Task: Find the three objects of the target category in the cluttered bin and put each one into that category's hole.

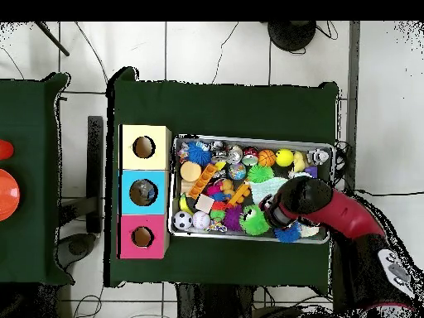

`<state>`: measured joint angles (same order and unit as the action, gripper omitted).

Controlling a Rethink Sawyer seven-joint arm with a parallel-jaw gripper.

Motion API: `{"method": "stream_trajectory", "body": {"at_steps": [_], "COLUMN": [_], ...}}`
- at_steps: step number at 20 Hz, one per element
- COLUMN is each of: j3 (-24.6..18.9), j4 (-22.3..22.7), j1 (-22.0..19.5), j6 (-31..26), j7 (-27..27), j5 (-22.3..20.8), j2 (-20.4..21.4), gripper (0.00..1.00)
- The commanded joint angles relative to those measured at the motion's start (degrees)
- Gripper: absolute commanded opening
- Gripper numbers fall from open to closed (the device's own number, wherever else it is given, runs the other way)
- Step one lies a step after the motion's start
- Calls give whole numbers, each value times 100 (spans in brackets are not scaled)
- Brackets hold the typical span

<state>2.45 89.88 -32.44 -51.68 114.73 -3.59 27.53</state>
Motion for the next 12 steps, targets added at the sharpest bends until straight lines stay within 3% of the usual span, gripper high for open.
{"method": "stream_trajectory", "body": {"at_steps": [1, 10, 11, 12], "j3": [-334, -758, -830, -818], "j4": [-687, -793, -767, -759], "j1": [-379, -811, -852, -840], "j6": [165, 506, 493, 490], "j7": [-801, -969, -978, -947], "j5": [-636, -845, -893, -885], "j2": [-326, -629, -605, -595], "gripper": [0, 0, 100, 100]}}
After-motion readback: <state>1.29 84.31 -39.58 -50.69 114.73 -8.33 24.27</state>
